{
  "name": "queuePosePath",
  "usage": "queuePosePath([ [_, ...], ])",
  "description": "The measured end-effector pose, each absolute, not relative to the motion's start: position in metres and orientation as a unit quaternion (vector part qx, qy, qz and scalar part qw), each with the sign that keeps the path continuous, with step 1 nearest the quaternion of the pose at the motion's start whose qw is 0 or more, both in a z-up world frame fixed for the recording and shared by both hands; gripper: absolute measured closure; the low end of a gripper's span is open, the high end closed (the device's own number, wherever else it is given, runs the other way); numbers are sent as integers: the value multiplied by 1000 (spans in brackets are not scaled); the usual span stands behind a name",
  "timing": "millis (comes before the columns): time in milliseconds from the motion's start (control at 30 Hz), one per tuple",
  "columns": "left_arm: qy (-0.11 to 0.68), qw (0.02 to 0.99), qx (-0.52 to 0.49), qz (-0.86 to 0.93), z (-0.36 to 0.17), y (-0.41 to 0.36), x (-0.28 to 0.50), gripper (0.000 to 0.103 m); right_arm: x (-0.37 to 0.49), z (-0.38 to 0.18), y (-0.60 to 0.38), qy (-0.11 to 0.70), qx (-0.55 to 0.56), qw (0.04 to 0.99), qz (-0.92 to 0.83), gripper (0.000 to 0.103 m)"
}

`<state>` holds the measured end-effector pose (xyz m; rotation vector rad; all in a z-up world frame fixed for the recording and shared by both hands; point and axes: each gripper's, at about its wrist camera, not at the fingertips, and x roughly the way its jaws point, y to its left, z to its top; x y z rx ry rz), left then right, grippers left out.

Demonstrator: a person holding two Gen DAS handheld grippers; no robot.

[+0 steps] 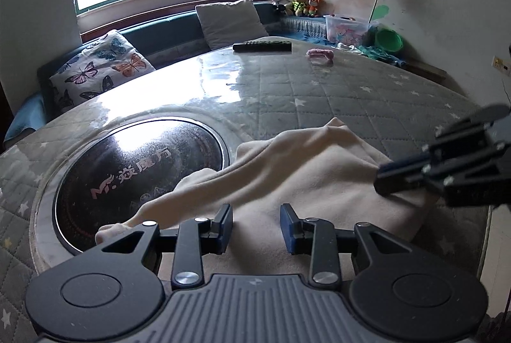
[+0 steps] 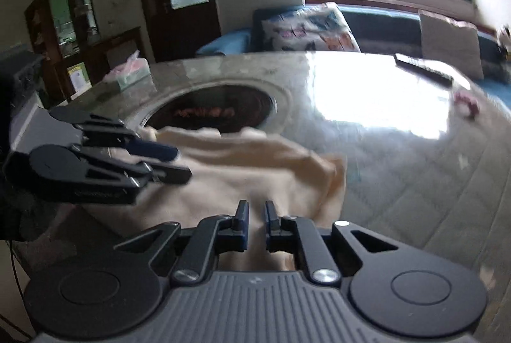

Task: Fold clothes

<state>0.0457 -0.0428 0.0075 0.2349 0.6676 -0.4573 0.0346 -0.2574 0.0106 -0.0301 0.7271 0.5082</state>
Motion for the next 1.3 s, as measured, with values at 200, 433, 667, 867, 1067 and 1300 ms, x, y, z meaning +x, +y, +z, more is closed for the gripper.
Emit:
queuePosePath([
  [200, 324, 913, 113, -222, 9, -42, 47, 67, 29, 6, -265, 350, -8, 906, 238, 96],
  [433, 332, 915, 90, -211, 12, -34, 61, 67, 37, 5, -265, 354, -17, 904, 240, 96],
  [667, 343, 916, 75, -196, 12, -28, 85, 68, 64, 16, -249, 342, -17, 904, 255, 95],
  [867, 346, 916, 73, -188, 12, -25, 98, 68, 98, 11, -225, 355, -24, 893, 274, 95],
  [1067, 357, 914, 66, -181, 2, -23, 108, 68, 120, 2, -205, 366, -41, 888, 276, 95],
  [1300, 357, 914, 58, -183, 0, -19, 111, 66, 127, 6, -195, 364, -45, 888, 276, 95],
])
